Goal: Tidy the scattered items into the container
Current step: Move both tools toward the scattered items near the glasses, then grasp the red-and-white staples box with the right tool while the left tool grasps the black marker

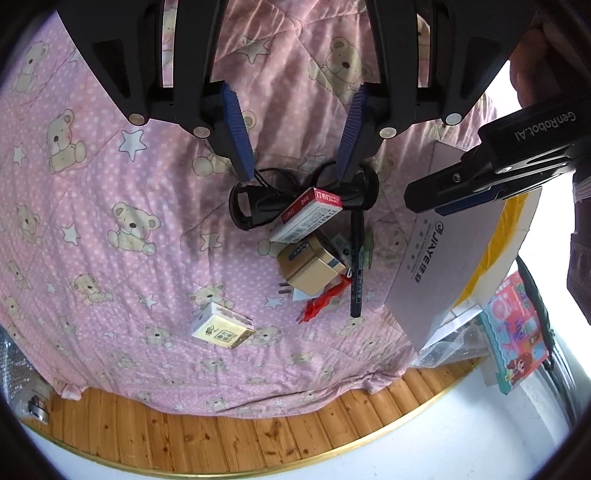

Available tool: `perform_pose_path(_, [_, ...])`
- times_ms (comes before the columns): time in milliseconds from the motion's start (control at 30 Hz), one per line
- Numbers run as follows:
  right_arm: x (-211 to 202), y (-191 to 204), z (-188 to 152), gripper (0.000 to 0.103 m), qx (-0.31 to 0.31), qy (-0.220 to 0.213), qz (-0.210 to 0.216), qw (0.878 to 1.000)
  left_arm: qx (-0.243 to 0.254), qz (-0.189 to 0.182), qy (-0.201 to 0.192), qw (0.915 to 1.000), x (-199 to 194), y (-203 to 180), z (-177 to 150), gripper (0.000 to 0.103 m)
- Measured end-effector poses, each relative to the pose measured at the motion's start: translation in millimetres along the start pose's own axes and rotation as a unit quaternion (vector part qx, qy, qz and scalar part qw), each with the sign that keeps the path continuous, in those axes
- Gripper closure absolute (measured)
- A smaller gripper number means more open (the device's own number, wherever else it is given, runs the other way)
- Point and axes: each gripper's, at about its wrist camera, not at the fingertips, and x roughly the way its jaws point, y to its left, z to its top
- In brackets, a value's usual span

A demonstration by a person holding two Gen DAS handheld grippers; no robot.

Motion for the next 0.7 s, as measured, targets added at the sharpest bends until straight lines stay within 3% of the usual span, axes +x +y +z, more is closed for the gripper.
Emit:
perform_pose_path(433, [29.2,7.8,20.6,0.053,0.012,0.021,0.051,0.998,-0.032,0.012,0.017,0.9993,32.1,28.5,28.2,0.053])
perform_pose_path(700, [68.0,8.6,30.8,0.052,0.007,0.055,0.041,0.998,-0.039,0.019,0.034,0.9985,56.5,41.1,42.5,0.053])
